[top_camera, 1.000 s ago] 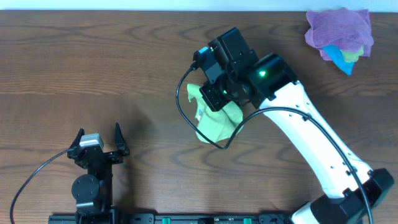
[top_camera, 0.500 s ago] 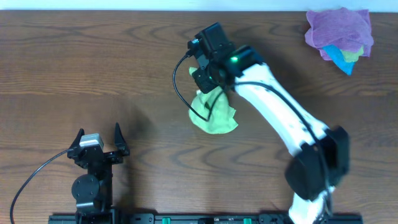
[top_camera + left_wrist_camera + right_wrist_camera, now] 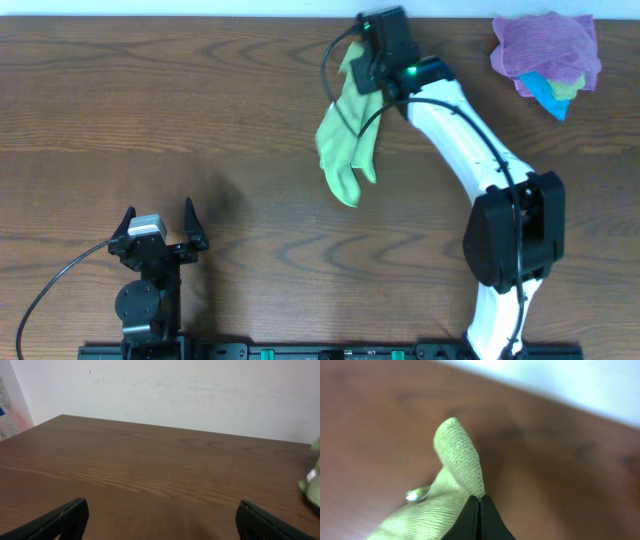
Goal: Fold the cloth
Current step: 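Lift the green cloth with the right gripper and drag it leftward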
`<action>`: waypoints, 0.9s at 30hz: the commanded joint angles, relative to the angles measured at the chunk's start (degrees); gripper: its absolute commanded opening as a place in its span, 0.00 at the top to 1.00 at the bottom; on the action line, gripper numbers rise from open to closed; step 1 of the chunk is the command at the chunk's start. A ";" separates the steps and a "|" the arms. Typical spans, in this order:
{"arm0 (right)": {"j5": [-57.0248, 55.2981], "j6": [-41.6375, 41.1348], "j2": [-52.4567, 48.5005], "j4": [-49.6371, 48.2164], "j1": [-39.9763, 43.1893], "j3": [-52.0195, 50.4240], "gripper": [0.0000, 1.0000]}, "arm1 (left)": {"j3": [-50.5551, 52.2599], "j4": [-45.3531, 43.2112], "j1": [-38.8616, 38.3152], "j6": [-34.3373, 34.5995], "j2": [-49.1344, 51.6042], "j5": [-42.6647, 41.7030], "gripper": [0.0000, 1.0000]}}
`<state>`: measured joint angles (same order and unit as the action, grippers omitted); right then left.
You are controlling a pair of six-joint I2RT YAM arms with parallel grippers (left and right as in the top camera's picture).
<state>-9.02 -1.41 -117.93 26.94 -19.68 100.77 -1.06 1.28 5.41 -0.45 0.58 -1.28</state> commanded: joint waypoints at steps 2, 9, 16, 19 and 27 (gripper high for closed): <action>6.49 -1.07 -0.70 -3.85 2.82 0.52 0.01 | 0.76 3.17 -0.20 -0.87 -0.35 1.25 0.05; 7.98 -1.07 -0.70 6.23 2.75 0.52 0.01 | 0.76 3.19 -0.20 -0.87 -0.35 1.25 0.05; 7.89 -1.07 -0.70 24.37 0.22 0.52 0.05 | 0.76 3.19 -0.20 -0.87 -0.35 1.25 0.05; 7.93 -1.09 -0.70 30.05 -0.94 0.52 0.12 | 0.76 3.19 -0.20 -0.87 -0.35 1.25 0.05; 7.98 -2.03 -0.68 42.88 -2.14 0.11 0.28 | 0.76 3.17 -0.20 -0.87 -0.35 1.25 0.05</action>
<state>-1.02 -2.59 -118.04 68.27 -21.58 100.82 -1.06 1.28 5.41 -0.47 0.60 -1.28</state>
